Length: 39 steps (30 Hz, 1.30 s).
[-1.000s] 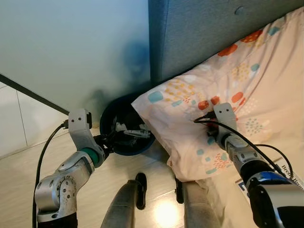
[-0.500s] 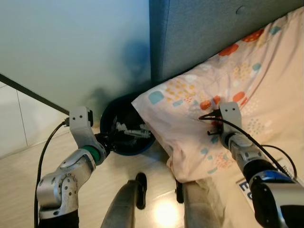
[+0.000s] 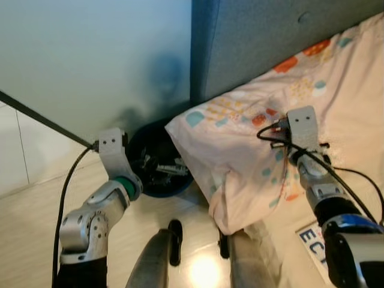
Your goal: Clean up the room
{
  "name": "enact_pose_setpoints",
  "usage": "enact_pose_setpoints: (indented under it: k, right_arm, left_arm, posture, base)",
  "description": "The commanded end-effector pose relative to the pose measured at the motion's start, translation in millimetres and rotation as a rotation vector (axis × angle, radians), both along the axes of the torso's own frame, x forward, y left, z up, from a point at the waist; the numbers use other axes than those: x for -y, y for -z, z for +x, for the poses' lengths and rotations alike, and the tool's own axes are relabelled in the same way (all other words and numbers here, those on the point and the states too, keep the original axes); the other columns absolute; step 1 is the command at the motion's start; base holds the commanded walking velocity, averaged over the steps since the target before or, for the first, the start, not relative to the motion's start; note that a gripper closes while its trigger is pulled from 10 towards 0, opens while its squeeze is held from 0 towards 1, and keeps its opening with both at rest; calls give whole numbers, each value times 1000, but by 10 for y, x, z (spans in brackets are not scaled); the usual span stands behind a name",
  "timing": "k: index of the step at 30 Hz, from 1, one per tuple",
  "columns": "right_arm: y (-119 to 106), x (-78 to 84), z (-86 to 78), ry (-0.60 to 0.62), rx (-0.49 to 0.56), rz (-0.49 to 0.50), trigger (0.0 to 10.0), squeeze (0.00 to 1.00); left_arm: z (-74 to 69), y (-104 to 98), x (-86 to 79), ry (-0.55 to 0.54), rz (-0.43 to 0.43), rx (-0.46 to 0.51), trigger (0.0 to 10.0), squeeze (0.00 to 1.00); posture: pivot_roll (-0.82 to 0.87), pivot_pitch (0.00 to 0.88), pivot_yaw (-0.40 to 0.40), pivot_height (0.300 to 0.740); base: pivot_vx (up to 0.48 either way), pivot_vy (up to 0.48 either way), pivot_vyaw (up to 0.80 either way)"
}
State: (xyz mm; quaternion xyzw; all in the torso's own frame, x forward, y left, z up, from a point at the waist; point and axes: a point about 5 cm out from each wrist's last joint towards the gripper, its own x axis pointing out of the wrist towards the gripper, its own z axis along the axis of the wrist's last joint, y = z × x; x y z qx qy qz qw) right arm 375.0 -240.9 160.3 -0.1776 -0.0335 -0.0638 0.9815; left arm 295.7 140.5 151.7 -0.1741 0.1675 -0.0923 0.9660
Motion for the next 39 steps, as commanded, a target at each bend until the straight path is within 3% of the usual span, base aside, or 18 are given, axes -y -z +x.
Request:
enact_pose_setpoints:
  k: [1, 6, 7, 11, 14, 18, 21, 25, 26, 27, 29, 30, 31, 35, 39]
  right_arm:
    - [41, 43, -64, 14, 29, 5, 10000, 0]
    - [-66, 103, -119, 39, 113, -11, 10000, 0]
    - [-157, 208, -169, 89, 170, -53, 10000, 0]
    - [-198, 358, -224, 154, 183, -89, 10000, 0]
    - [-124, 437, -254, 186, 155, -46, 10000, 0]
    - [-2, 431, -298, 179, 119, 42, 10000, 0]
    - [292, 287, -468, 122, 59, 175, 10000, 0]
    - [397, 213, -547, 102, 38, 177, 10000, 0]
    - [542, 88, -657, 74, 6, 203, 10000, 576]
    - [722, -95, -832, 38, -39, 245, 10000, 1000]
    - [722, -95, -832, 38, -39, 245, 10000, 1000]
    - [850, -184, -967, 41, -76, 273, 10000, 1000]
    - [850, -184, -967, 41, -76, 273, 10000, 1000]
    - [1278, -248, -1281, 128, -213, 465, 10000, 1000]
    - [1378, -268, -1332, 151, -248, 517, 10000, 1000]
  left_arm:
    - [-32, 137, -5, 2, 9, -46, 10000, 0]
    - [15, 137, 76, 36, 8, -39, 10000, 0]
    - [50, 130, 132, 58, 18, -31, 10000, 0]
    - [75, 114, 182, 77, 9, -22, 10000, 0]
    - [85, 121, 190, 83, 8, -23, 10000, 0]
    - [82, 133, 183, 92, 29, -19, 10000, 0]
    - [31, 165, 137, 113, 139, 5, 10000, 0]
    - [8, 188, 114, 113, 157, 4, 10000, 0]
    - [-28, 227, 81, 113, 175, -5, 10000, 0]
    - [-83, 285, 39, 118, 199, -20, 10000, 0]
    - [-83, 285, 39, 118, 199, -20, 10000, 0]
    - [-112, 317, 27, 128, 215, -25, 10000, 0]
    - [-112, 317, 27, 128, 215, -25, 10000, 0]
    - [-100, 347, 35, 146, 239, -22, 10000, 0]
    - [-80, 342, 45, 158, 248, -14, 10000, 0]
  posture:
    - [24, 349, 83, 740]
    - [2, 314, 82, 740]
    - [-7, 301, 83, 740]
    - [-18, 290, 86, 740]
    - [-23, 281, 88, 740]
    - [-19, 267, 84, 740]
    - [-15, 255, 85, 740]
    - [-15, 251, 89, 740]
    - [-22, 241, 95, 740]
    - [-26, 236, 98, 740]
    - [-26, 236, 98, 740]
    - [-29, 232, 101, 740]
    - [-29, 232, 101, 740]
    - [-39, 232, 114, 740]
    - [-44, 231, 120, 740]
  base:
    - [0, 0, 0]
    - [0, 0, 0]
    - [0, 0, 0]
    - [0, 0, 0]
    - [0, 0, 0]
    - [0, 0, 0]
    - [0, 0, 0]
    - [0, 0, 0]
    - [0, 0, 0]
    - [0, 0, 0]
    - [0, 0, 0]
    - [0, 0, 0]
    - [0, 0, 0]
    - [0, 0, 0]
    - [0, 0, 0]
